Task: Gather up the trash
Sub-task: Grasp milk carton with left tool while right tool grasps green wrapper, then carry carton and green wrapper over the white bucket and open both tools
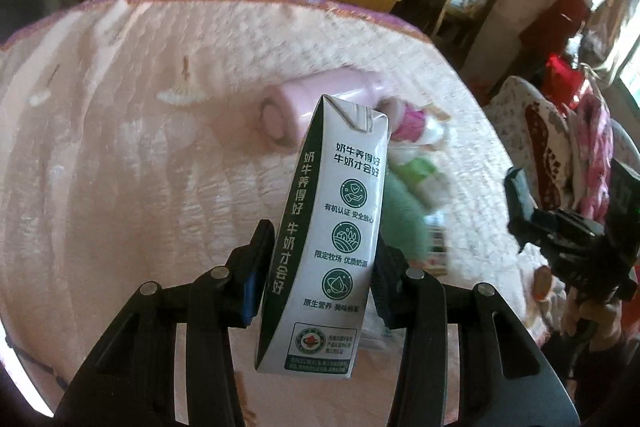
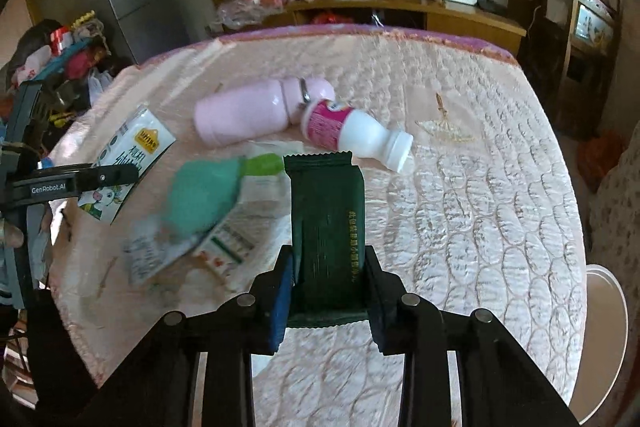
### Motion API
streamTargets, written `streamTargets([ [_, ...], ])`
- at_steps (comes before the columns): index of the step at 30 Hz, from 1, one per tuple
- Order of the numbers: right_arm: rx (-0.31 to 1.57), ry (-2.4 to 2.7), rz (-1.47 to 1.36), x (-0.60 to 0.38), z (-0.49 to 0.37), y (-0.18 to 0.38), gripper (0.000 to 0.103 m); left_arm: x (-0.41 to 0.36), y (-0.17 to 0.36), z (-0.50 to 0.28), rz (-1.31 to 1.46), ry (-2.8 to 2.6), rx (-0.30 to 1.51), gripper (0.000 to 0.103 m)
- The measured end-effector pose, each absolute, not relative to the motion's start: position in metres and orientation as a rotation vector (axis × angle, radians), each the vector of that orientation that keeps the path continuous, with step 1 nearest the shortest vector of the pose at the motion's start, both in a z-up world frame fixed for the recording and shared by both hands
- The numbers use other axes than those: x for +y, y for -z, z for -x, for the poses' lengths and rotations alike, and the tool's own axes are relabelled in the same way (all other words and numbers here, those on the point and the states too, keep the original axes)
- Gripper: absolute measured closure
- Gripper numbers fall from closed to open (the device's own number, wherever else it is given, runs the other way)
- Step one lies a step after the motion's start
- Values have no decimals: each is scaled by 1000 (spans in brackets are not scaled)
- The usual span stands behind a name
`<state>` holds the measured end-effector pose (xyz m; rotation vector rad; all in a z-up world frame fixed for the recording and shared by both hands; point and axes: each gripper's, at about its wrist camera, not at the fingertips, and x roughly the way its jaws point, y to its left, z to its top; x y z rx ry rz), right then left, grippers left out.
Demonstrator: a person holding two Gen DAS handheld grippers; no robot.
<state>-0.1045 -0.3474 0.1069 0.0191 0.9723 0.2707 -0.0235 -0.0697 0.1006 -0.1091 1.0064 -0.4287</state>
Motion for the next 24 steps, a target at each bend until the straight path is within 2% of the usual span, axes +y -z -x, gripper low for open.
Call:
streamTargets([
  [9,945,-247,-23,-359,136,-126,72,-133,-125,59,38,522,960,61],
  [24,932,-75,-84,-458,179,-136,72,-259,-129,78,-83,647,935,61],
])
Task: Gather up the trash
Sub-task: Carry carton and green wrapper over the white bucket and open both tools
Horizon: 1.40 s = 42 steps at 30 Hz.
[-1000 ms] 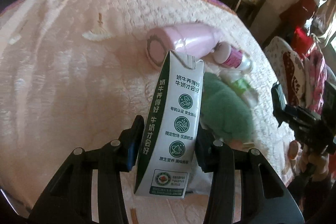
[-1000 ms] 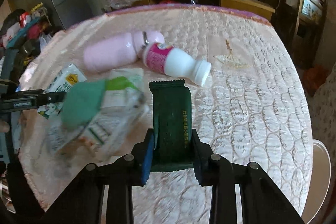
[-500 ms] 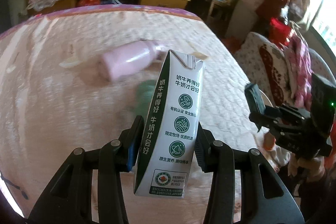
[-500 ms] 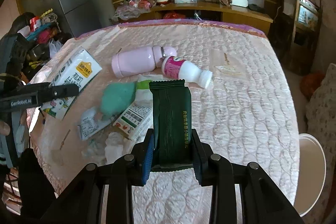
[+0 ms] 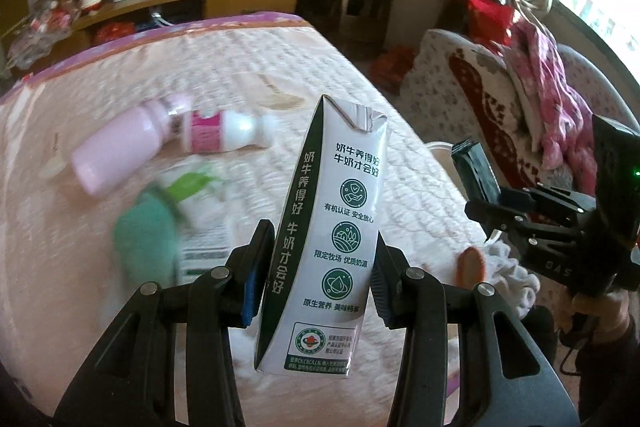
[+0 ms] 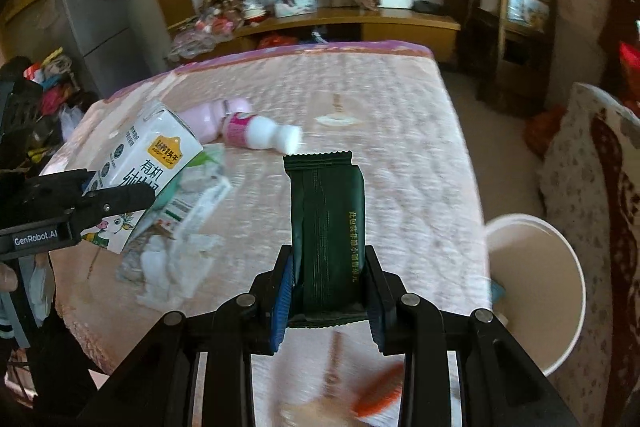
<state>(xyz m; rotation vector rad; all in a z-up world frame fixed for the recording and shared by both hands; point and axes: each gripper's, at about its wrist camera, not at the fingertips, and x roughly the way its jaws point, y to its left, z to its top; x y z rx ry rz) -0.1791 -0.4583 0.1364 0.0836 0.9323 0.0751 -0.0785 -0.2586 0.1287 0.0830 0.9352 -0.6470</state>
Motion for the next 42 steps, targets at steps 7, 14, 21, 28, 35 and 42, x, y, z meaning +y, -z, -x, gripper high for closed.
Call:
streamTargets([
  [7,932,9,-120,-511,200,-137,72,-320,-128,85,-142,713,932,61],
  [14,944,97,-164,-561,213,-130,72,-377,-121,86,-163,779,952,61],
  [21,978,201,-236,-617,223,-110,72,-433,-107,81,-150,846,996,61],
  [28,1010,269,-289,-653,225,-88,72,-480,-94,72,-106,878,1036,60],
  [35,1005,361,-249,-671,215,-74,51,-503,-80,57,-9,915,1079,44],
  [42,1025,356,-279,-673,215,-65,50,-501,-75,59,-21,910,1088,42],
])
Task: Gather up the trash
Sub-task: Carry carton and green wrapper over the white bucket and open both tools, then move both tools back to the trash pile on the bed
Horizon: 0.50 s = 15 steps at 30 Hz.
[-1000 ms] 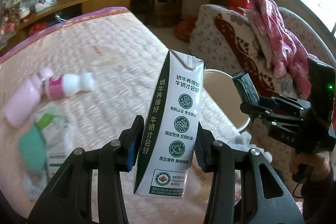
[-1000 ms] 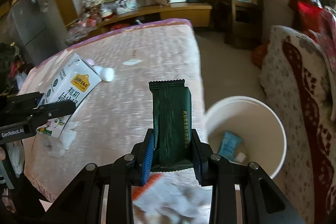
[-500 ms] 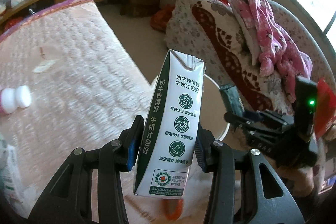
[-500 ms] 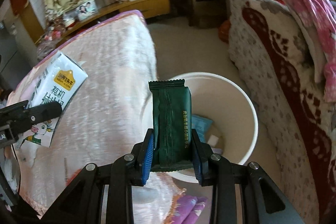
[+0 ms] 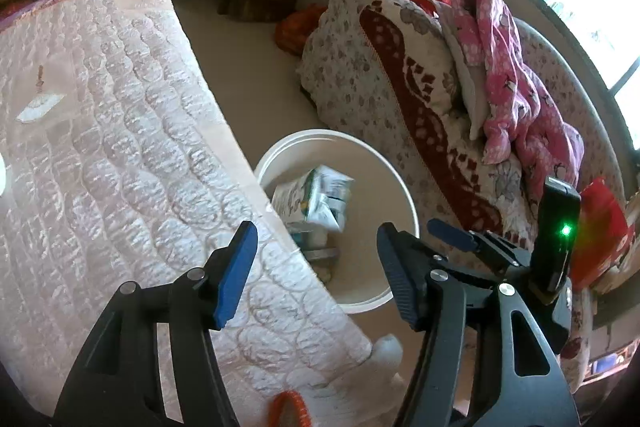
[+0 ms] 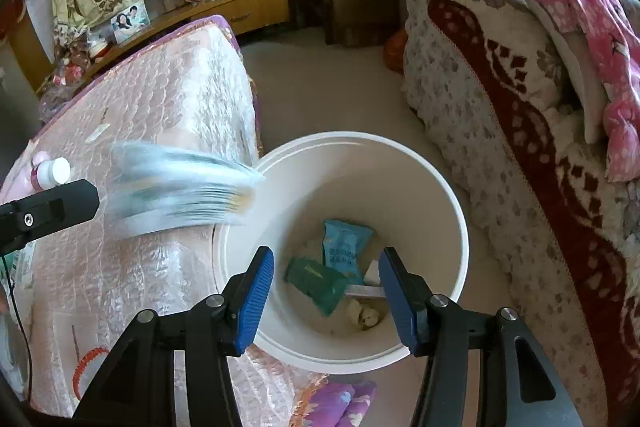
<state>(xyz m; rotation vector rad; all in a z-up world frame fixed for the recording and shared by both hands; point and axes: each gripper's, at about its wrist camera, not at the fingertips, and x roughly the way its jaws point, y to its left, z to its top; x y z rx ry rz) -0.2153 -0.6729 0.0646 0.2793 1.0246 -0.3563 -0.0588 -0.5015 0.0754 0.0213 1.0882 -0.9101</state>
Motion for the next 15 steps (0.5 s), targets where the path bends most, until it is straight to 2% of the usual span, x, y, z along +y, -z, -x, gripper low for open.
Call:
streamTargets([
  [15,995,319,-270,-641,220,-88,48,-448,-92,73,-89,788,964,42],
])
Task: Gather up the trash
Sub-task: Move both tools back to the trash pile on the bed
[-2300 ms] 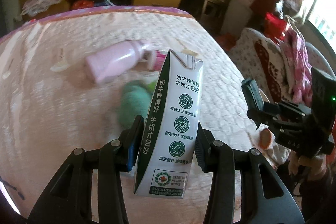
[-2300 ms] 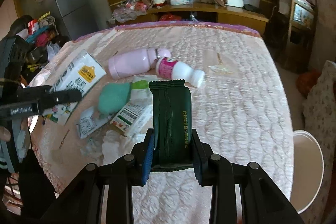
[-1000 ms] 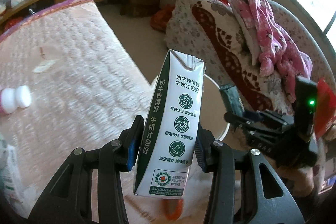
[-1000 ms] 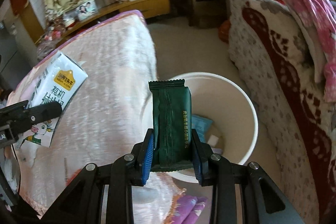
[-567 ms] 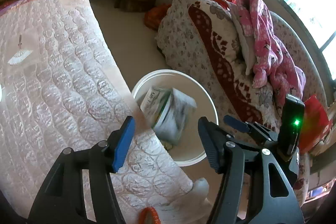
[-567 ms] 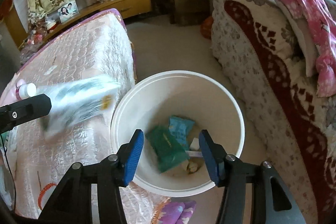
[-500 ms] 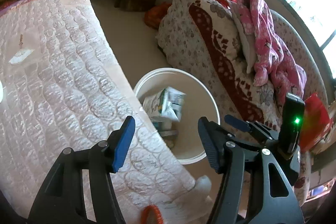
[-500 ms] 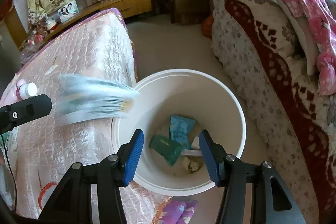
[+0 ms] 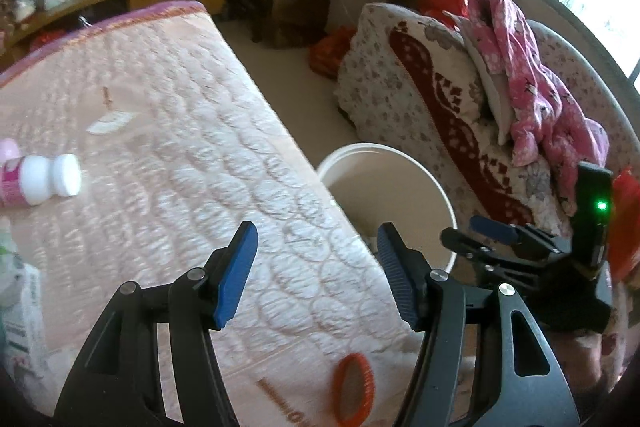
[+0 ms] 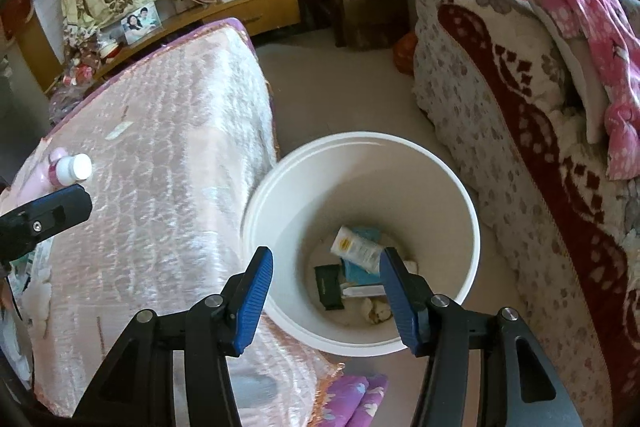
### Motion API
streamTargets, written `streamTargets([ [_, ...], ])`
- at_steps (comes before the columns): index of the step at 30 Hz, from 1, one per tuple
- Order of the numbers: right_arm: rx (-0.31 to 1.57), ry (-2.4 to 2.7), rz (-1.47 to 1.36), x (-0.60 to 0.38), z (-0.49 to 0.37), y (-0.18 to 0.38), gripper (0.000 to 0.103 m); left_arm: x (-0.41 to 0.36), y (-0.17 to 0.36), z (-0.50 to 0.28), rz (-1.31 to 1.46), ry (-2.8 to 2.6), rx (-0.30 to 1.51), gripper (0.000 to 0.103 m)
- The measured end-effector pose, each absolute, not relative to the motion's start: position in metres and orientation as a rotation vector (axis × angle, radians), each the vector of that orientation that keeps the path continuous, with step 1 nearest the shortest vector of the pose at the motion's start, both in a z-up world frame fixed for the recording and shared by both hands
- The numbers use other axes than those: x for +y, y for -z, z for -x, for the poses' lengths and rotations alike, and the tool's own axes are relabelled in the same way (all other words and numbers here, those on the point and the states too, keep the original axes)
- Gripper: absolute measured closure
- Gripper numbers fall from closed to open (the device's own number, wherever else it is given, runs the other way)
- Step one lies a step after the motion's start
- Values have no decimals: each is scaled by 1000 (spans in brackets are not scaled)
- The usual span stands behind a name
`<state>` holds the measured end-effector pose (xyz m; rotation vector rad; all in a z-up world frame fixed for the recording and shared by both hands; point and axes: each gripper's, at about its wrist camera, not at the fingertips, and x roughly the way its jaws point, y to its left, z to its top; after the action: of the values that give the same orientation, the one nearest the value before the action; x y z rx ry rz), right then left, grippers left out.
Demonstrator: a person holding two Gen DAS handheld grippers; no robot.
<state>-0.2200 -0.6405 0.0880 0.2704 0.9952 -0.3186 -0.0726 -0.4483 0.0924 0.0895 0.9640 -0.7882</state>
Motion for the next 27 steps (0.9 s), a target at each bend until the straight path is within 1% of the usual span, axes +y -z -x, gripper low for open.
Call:
streamTargets([
  [9,952,240,-223,-593,213,-118,45,-396,-108,83,-104,686,884,42],
  [10,947,230,-218,-587,212,-121,44,-391,-110,84,-105,678,879,42],
  [12,932,205,-209,-571,210,-128,39,-378,-113,87,-111,657,865,42],
  [13,929,194,-203,-564,209,-130,39,-371,-114,88,-113,647,859,42],
  [23,922,68,-163,-489,192,-139,39,-295,-127,97,-85,548,821,42],
  [27,932,11,-156,-457,183,-137,39,-258,-129,96,-58,511,831,42],
])
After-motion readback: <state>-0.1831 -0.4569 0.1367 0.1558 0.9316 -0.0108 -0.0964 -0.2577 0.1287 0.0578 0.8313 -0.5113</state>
